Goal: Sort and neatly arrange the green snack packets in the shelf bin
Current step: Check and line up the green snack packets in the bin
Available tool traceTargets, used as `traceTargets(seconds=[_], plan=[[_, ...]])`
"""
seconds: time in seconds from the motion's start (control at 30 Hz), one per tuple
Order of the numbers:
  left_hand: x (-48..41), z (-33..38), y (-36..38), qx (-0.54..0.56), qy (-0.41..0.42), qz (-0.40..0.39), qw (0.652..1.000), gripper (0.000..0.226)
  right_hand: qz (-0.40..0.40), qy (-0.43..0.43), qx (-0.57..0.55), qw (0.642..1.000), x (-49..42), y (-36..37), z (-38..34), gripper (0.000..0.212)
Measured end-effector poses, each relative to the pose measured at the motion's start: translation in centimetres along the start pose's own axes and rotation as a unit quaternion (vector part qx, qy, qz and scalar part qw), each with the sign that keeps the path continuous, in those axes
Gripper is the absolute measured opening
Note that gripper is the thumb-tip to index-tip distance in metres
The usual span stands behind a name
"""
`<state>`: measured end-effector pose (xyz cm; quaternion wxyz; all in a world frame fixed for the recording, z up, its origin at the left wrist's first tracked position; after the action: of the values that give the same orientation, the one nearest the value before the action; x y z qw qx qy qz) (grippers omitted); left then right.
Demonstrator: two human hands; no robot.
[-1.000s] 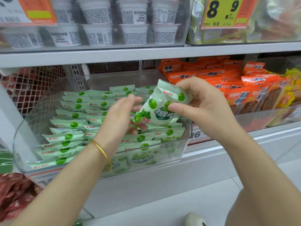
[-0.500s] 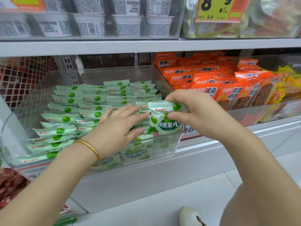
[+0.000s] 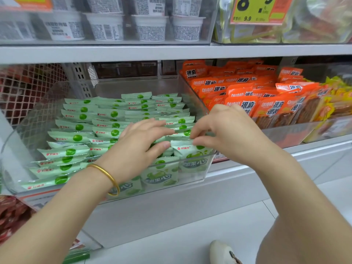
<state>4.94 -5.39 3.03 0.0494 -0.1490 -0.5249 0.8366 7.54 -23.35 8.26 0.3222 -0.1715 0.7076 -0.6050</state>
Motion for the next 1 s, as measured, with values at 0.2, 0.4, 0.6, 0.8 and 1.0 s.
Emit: traceTargets(seconds=[0.2, 0.4, 0.6, 0.8, 1.0], plan=[[-0.3, 1.2, 0.4, 0.051, 0.034, 0.054, 0.997, 0.012, -0.065, -0.035, 0.071, 0.995, -1.0, 1.9, -1.0, 0.010], [-0.5, 1.3, 0.8, 0.025, 0.035, 0.021, 0.999, 0.006, -0.073, -0.026, 0.071, 0.994, -1.0, 1.9, -1.0, 0.007], [-0.7, 1.3, 0.4, 0.063, 0.020, 0.060, 0.996, 0.006, -0.070, 0.020, 0.023, 0.997, -1.1, 0.8, -0.6, 0.013], [-1.0, 0.5, 0.4, 0.001, -0.032, 0.072, 0.997, 0.028, 0.017, 0.042, 0.020, 0.999, -2.1, 0.7, -0.8, 0.019], [-1.4, 0.2, 0.6, -0.035, -0.046, 0.011, 0.998, 0.045, -0.060, -0.009, 0.133, 0.989, -2.7, 2.8, -1.9, 0.013]])
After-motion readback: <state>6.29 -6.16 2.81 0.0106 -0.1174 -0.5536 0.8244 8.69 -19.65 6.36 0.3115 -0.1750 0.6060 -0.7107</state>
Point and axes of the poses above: each hand's wrist, its own x-axis away from the middle knuckle, its own y-axis out of the palm, z = x × y, the point moved 3 cm from there along -x, towards the middle knuckle, and after that the axes turned 2 degrees about -z, right-handed, at the moved point
